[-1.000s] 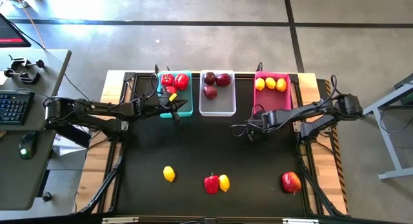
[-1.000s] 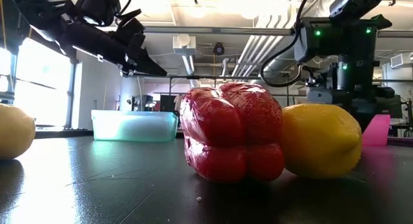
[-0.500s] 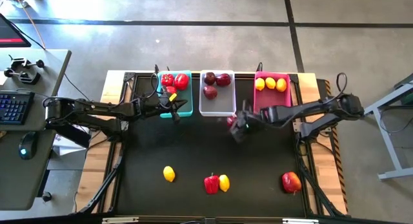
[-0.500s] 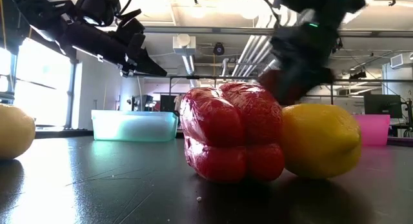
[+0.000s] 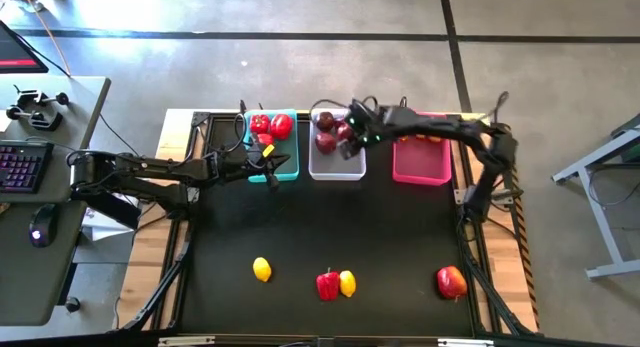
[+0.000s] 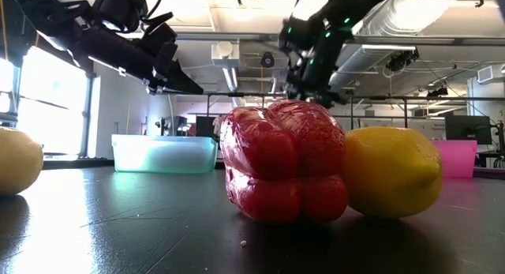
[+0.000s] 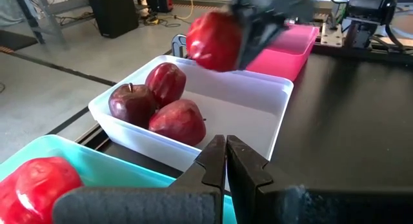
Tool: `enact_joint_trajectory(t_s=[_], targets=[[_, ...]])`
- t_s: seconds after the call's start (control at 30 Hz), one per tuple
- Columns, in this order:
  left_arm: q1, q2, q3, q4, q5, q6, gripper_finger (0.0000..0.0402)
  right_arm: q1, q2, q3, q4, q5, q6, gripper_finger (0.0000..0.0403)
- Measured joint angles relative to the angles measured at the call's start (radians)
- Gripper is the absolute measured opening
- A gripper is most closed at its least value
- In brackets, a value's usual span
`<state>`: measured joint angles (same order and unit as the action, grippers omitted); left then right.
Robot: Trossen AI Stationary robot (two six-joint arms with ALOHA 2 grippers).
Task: Sort produce into baskets
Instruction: Put the apple into the white bin
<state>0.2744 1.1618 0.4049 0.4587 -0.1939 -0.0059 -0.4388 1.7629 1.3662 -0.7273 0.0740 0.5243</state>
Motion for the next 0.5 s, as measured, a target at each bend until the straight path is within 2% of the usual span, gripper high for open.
enact_joint_trajectory(t_s=[0.27, 0.4, 0.5], targets=[[0.0, 0.0, 0.0, -0.002, 0.0, 0.0, 0.0, -0.085, 0.212, 0.207, -0.167, -0.061, -0.144, 0.0206], [0.0, 0.0, 0.0, -0.014, -0.001, 0.0, 0.0, -0.085, 0.267, 0.262, -0.209, -0.06, -0.192, 0.021], [0.0, 0.0, 0.0, -0.017, -0.001, 0.0, 0.0, -0.084, 0.275, 0.278, -0.204, -0.037, -0.212, 0.0227]])
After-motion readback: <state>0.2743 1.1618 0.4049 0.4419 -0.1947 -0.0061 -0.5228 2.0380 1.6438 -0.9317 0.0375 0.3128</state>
